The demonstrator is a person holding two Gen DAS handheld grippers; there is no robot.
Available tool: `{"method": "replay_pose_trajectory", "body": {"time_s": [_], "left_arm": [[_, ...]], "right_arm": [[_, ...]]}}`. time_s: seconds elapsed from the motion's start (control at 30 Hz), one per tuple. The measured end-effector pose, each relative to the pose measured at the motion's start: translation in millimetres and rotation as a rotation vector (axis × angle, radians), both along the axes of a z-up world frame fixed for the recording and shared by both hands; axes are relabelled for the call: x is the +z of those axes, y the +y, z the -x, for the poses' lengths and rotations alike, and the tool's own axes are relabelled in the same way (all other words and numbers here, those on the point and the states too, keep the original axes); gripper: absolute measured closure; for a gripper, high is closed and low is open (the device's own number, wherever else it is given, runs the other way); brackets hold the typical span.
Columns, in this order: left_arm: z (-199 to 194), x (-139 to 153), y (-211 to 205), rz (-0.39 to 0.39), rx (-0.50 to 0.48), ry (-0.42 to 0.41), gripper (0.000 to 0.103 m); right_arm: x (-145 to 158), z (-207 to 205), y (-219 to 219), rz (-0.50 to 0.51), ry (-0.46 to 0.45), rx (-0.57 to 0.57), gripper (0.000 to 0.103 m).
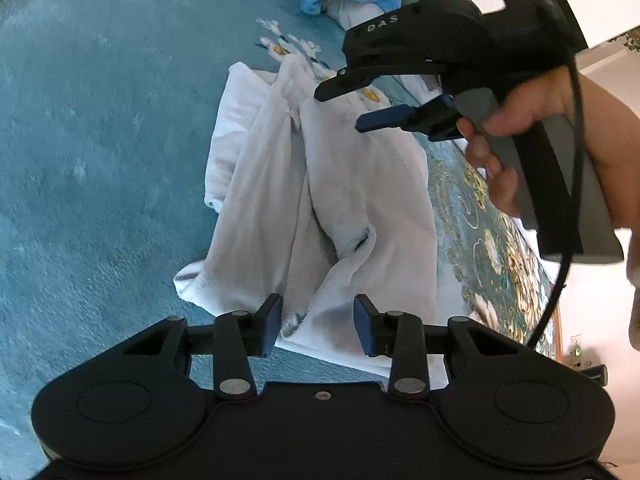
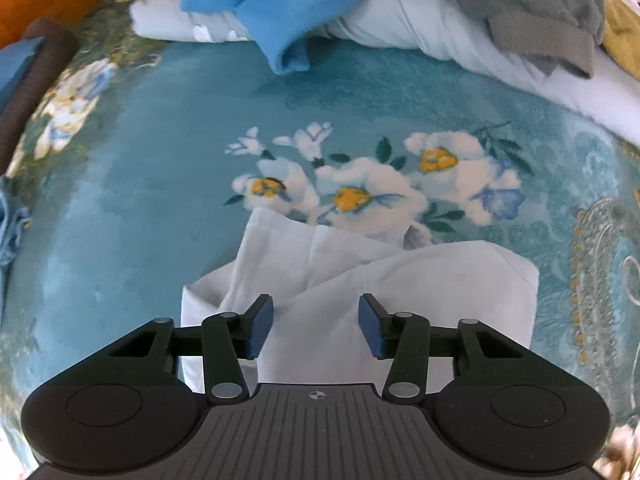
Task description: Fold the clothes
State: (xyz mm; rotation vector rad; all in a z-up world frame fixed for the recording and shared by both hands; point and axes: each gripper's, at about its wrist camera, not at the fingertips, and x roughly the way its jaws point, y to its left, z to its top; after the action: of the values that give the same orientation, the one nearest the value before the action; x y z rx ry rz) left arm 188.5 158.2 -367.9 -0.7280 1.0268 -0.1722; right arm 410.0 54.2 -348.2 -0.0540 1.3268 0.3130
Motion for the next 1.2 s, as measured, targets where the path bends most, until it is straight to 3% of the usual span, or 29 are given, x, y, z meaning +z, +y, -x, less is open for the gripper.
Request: {"method": "replay_pose_trajectory", "body": {"time_s": [0.03, 0.2, 0.27, 0.3, 0.53, 0.73, 1.2], "left_arm": [[-0.4, -0.7, 0.5, 0.003, -0.001, 0.000, 0.070], [-3.1, -3.9, 4.5, 0.027, -0.019, -0.003, 0.081], [-3.9, -3.9, 5.4, 0.033, -0.034, -0.010, 0.098], [-4.1, -3.0, 5.7, 0.038, -0.046, -0.019, 0.099], [2.1, 6.6, 16.7, 0.069, -0.040, -0.082, 0.100], [7.3, 27.1, 37.8, 0.049, -0.003, -0.142, 0.100], [22.6, 4.1, 63.5, 0.024, 0.080, -0.058, 0.100]], "right_arm": [[-2.3, -2.3, 1.1, 0.011, 0.008, -0.013, 0.063], [-10.3, -7.5, 5.0, 0.063, 0.020, -0.053, 0.083], [-12.7, -8.4, 3.7, 0.064, 0.034, -0.073, 0.095], [-13.5, -8.7, 2.5, 0.055, 0.042, -0.083, 0.098], [3.5, -4.3, -6.3, -0.003, -0.002, -0.110, 0.100], [24.2, -5.3, 1.2, -0.069, -0.040, -0.114, 0.100], [-9.1, -9.7, 40.5, -0.022, -0.006, -0.080, 0.099]]}}
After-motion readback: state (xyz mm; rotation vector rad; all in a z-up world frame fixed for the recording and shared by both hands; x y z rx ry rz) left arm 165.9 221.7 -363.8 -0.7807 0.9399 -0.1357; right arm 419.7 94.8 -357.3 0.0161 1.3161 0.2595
